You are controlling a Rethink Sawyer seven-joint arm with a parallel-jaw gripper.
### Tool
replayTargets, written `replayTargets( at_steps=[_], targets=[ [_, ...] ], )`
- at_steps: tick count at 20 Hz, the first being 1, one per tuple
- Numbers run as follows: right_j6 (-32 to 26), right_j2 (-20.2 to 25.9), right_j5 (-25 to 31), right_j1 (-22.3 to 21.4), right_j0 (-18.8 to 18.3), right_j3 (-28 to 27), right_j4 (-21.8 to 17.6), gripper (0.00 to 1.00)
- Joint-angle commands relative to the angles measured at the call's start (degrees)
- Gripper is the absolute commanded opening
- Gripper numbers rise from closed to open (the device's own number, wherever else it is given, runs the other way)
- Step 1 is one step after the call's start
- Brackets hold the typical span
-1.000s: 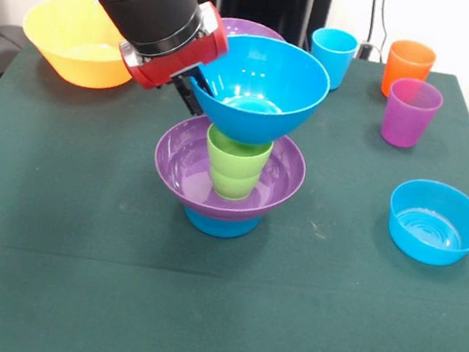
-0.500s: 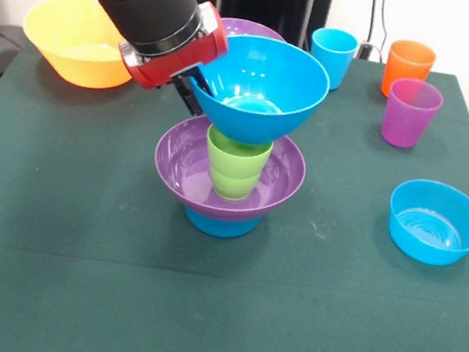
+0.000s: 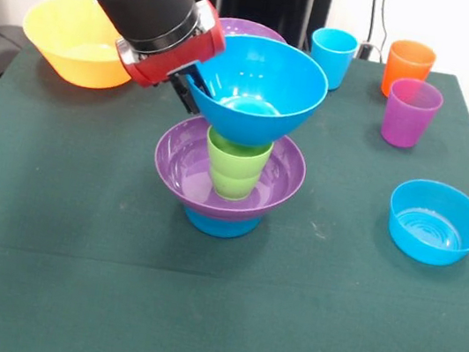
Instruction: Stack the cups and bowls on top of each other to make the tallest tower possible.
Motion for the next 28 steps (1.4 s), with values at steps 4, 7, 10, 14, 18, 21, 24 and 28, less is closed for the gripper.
replayTargets(
  at_steps=[4, 7, 10, 14, 18, 21, 24, 28],
  targets=[
    [-19.1, -0.1, 5.1, -2.3, 0.8, -1.8, -0.9, 0.00],
    [-18.7, -0.1, 5.2, -2.8, 0.8, -1.4, -0.7, 0.00],
    [-18.4, 0.0, 5.2, -3.1, 0.7, -1.0, -0.3, 0.00],
    [-18.2, 0.3, 4.9, -3.3, 0.5, -0.8, 0.4, 0.00],
    [-16.4, 0.3, 2.9, -2.6, 1.5, -1.1, 0.7, 0.00],
    [-15.7, 0.2, 1.7, -2.5, 1.4, -0.2, 0.6, 0.00],
    [-14.6, 0.2, 0.5, -2.5, 1.5, 0.6, 0.7, 0.00],
    [-14.2, -0.1, -1.2, -1.8, 1.7, 1.0, 0.1, 0.00]
  ],
)
